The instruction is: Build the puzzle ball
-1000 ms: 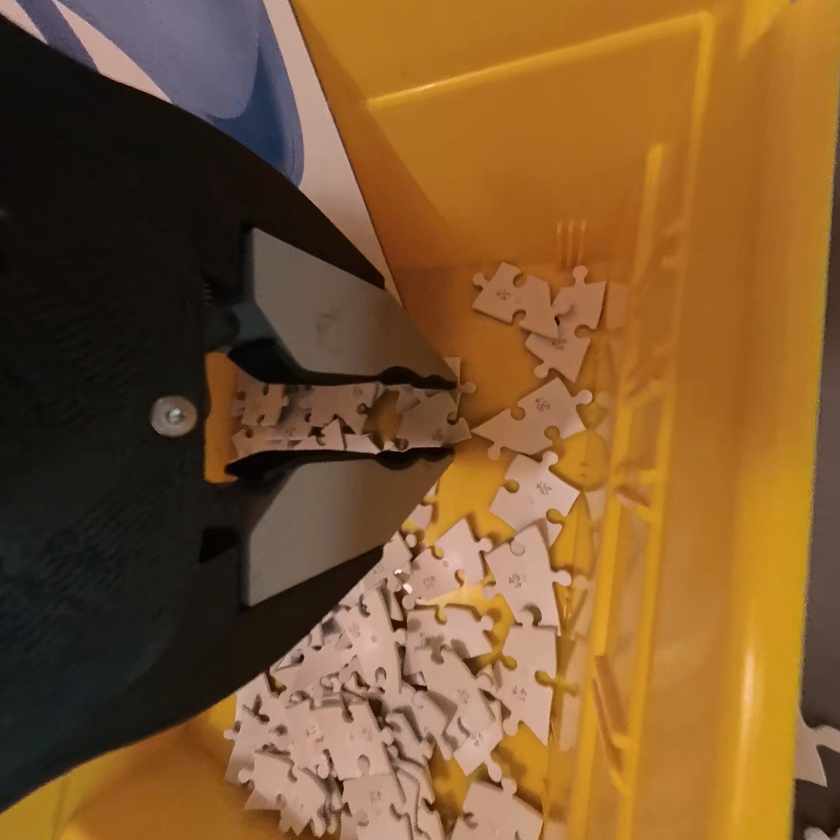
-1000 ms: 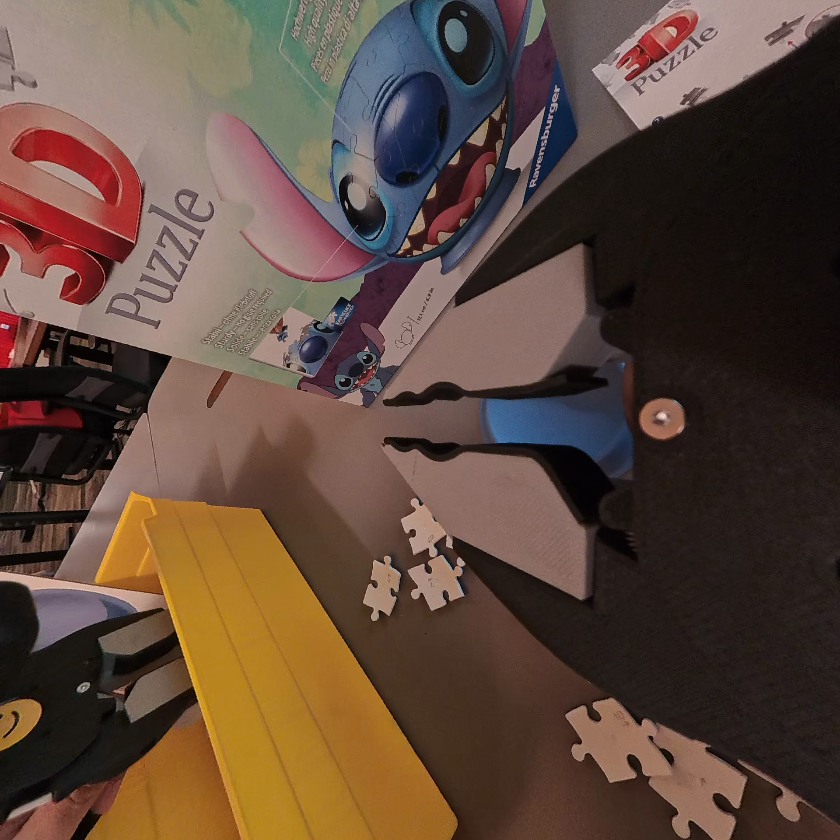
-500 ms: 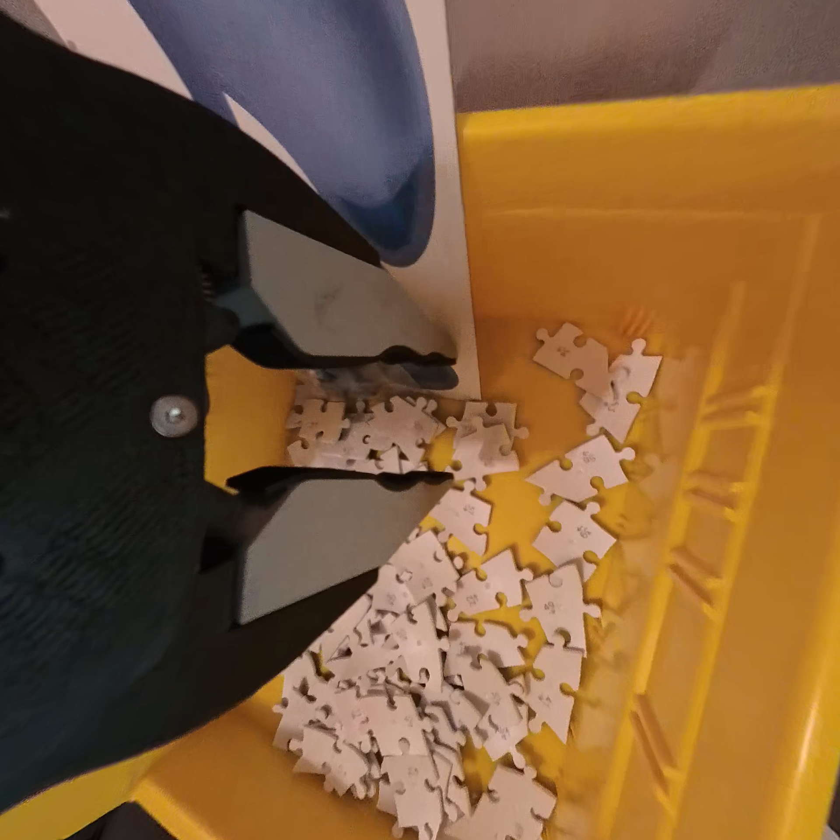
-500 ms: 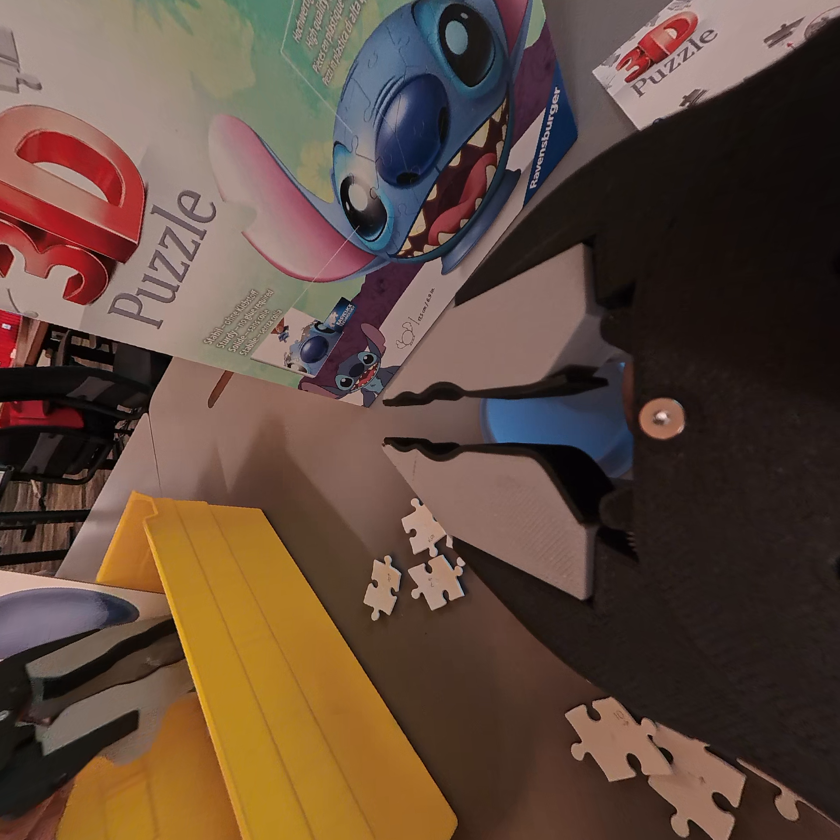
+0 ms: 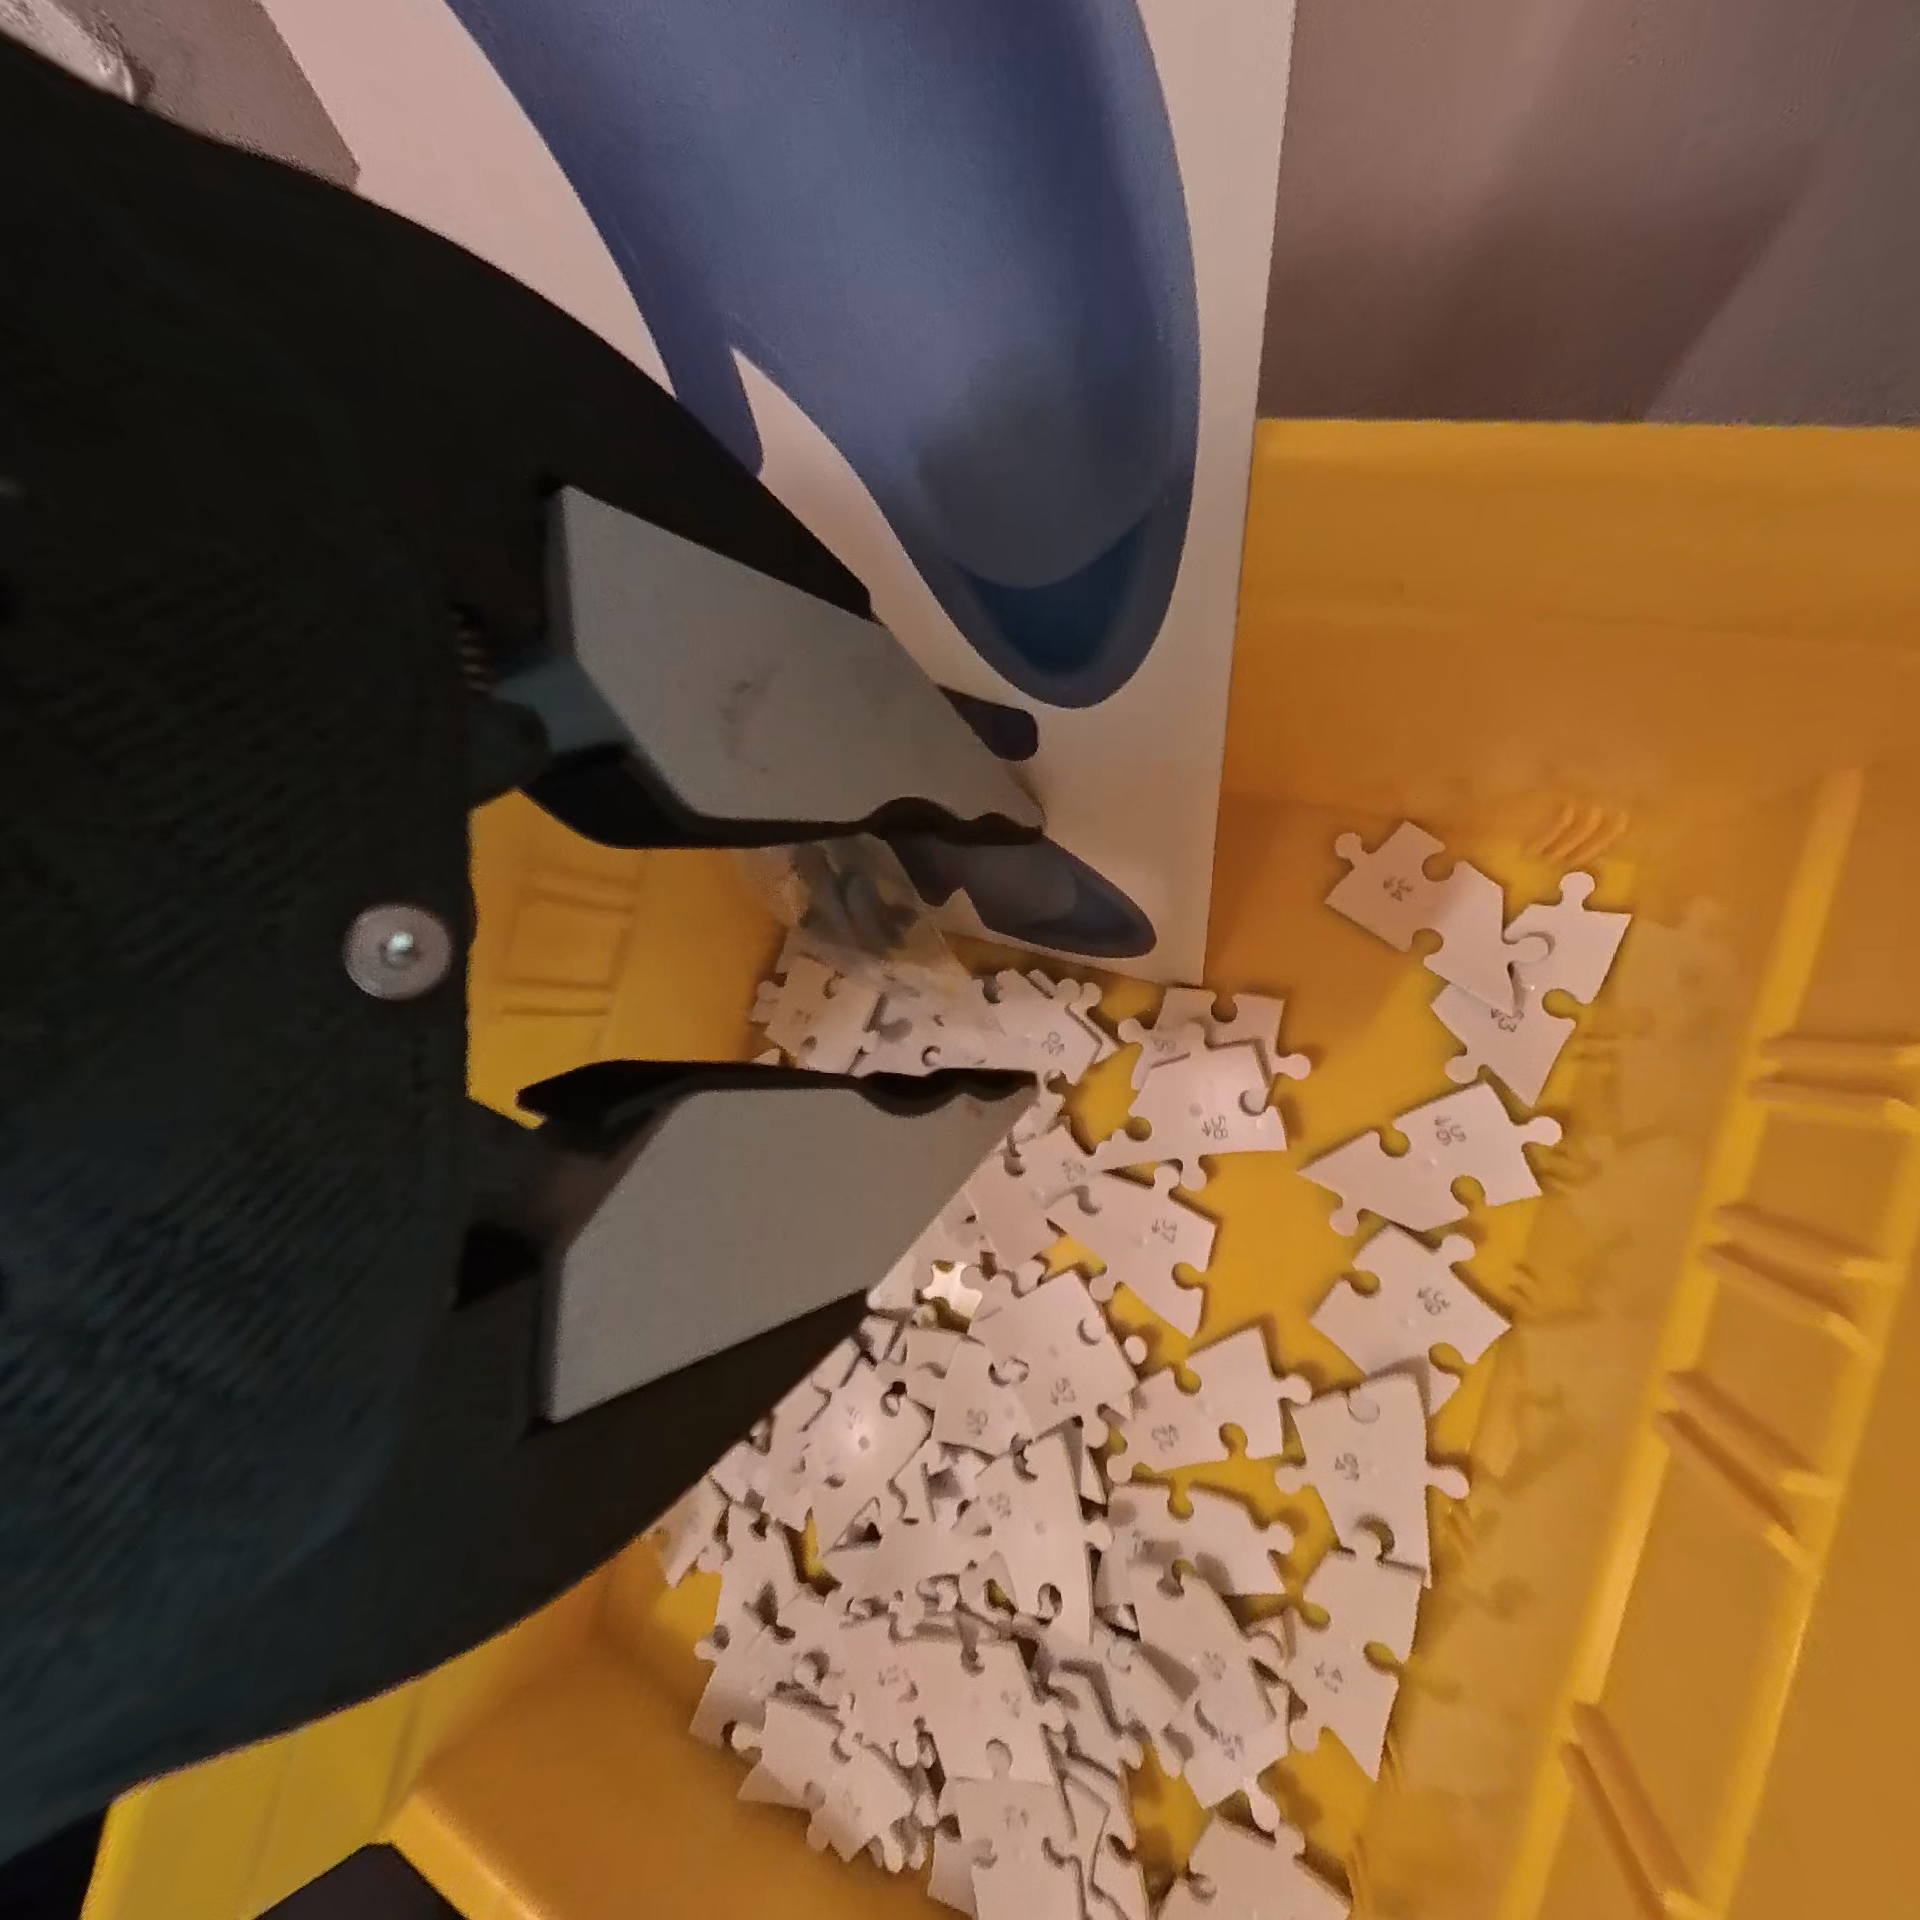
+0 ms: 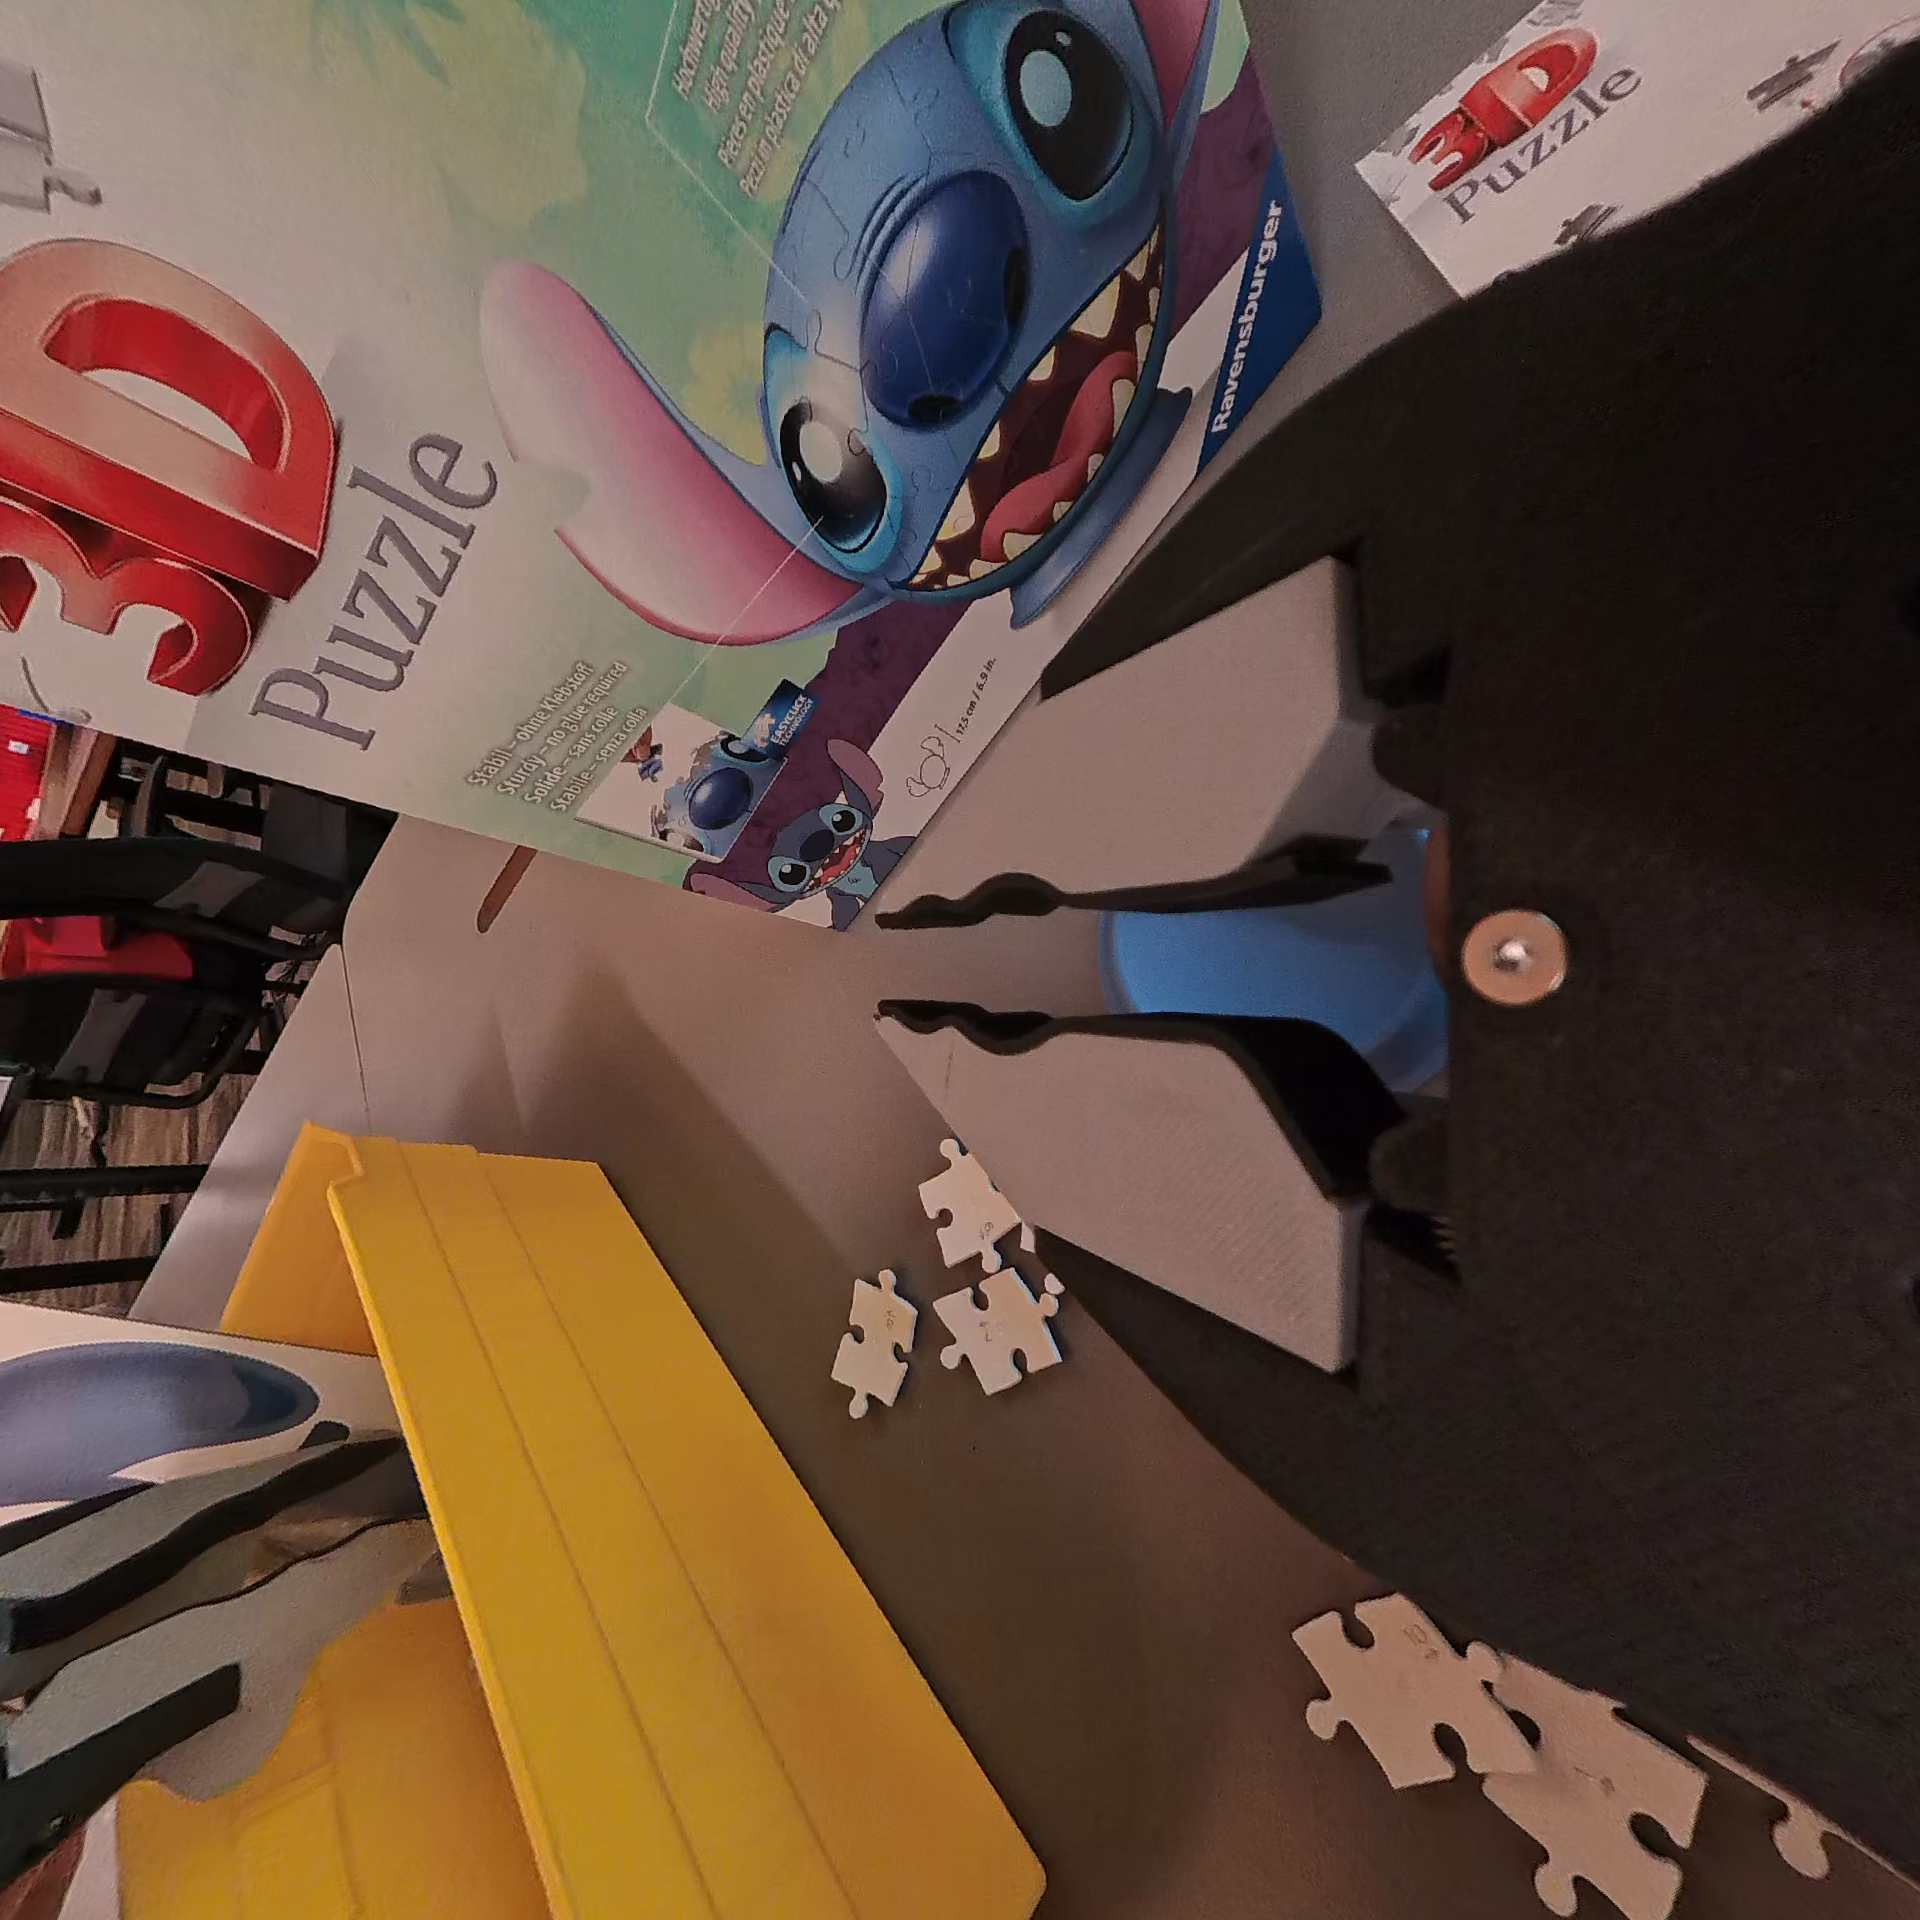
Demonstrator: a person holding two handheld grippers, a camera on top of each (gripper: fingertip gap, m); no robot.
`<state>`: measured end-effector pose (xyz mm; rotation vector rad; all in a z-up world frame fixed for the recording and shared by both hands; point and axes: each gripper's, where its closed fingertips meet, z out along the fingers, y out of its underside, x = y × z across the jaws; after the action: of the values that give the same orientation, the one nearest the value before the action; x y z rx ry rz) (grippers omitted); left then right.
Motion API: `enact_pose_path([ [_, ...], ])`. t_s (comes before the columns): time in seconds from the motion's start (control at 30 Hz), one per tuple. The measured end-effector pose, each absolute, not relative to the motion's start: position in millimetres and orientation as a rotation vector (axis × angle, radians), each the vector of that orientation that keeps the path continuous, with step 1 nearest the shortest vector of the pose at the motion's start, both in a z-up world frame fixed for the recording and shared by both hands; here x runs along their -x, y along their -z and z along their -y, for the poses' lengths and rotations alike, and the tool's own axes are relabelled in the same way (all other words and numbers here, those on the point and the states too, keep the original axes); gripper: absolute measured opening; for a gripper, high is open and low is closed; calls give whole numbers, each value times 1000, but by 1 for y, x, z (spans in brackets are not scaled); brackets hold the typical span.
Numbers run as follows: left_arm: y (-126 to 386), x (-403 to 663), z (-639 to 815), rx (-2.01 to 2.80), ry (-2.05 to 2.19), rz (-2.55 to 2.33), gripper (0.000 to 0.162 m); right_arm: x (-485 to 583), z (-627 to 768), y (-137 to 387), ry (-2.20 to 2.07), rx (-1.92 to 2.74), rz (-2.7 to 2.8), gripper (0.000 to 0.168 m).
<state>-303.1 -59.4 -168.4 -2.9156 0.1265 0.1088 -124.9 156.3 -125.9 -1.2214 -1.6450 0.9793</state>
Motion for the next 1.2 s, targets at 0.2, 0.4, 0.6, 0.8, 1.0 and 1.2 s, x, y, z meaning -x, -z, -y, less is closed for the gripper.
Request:
enact_pose_path([
  [0.2, 167, 303, 58, 2909, -129, -142, 41, 125, -156, 126, -978, 1222, 1647, 11],
  [0.4, 161, 310, 65, 2907, -153, -110, 41, 125, -156, 126, -979, 1218, 1647, 11],
  [0.6, 154, 314, 68, 2892, -186, -101, 42, 125, -156, 126, -976, 1220, 1647, 11],
  [0.8, 153, 315, 68, 2893, -207, -116, 44, 125, -157, 126, -975, 1222, 1645, 11],
  [1.0, 134, 314, 51, 2768, -242, -133, 43, 125, -157, 126, -977, 1222, 1642, 10],
  [1.2, 137, 294, 65, 2819, -114, -214, 29, 125, -158, 126, -979, 1226, 1640, 11],
])
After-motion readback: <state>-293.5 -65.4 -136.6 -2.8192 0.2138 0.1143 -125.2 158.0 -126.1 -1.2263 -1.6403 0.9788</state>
